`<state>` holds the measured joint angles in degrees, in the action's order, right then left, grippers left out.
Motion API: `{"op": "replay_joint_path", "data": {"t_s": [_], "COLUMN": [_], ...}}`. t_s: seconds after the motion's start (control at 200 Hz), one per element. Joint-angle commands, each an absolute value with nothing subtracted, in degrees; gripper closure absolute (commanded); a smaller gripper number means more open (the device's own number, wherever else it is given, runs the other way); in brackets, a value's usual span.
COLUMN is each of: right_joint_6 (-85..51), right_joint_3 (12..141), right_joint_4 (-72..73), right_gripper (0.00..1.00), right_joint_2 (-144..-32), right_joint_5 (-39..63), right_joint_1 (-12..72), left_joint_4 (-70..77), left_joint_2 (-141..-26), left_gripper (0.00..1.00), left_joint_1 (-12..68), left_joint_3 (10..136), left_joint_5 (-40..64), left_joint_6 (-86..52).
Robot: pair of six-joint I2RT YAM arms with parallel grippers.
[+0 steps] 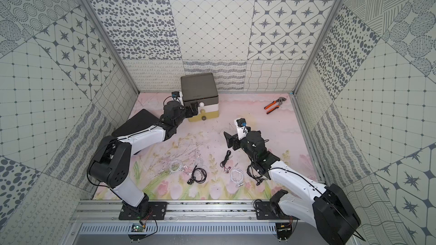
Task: Place the wired earphones into the drawer by color
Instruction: Close the drawer in the storage box.
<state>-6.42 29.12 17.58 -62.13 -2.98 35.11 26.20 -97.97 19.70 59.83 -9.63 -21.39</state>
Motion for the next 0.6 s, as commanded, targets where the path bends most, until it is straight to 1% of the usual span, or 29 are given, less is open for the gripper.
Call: {"op": "replay_joint_path", "data": {"t_s": [0.0,0.29,0.595], "right_joint_6": [-6.43,-6.33,-6.23], "right_joint_3": [29.23,29.29,29.37], "right_joint_4": [20.13,20.15,20.13], "right_gripper": [0.13,0.13,0.13], "right_joint_2": [-62.03,-62.30,-62.81], "right_joint_5": [-2.56,-2.73,-2.82], "right_joint_1": [35.03,34.99,35.02], "left_joint_4": [32.97,34.93,33.75], "left_joint_2": [-99.02,-100.01,-99.18], "left_gripper": [0.01,0.01,0.01], "left_joint_1": [19.29,19.07,18.98], "left_joint_3": [60.47,60.47,60.18], "left_joint_5": [-11.30,-11.16,-9.94], "left_joint_6": [-19.83,-19.79,-20.62]}}
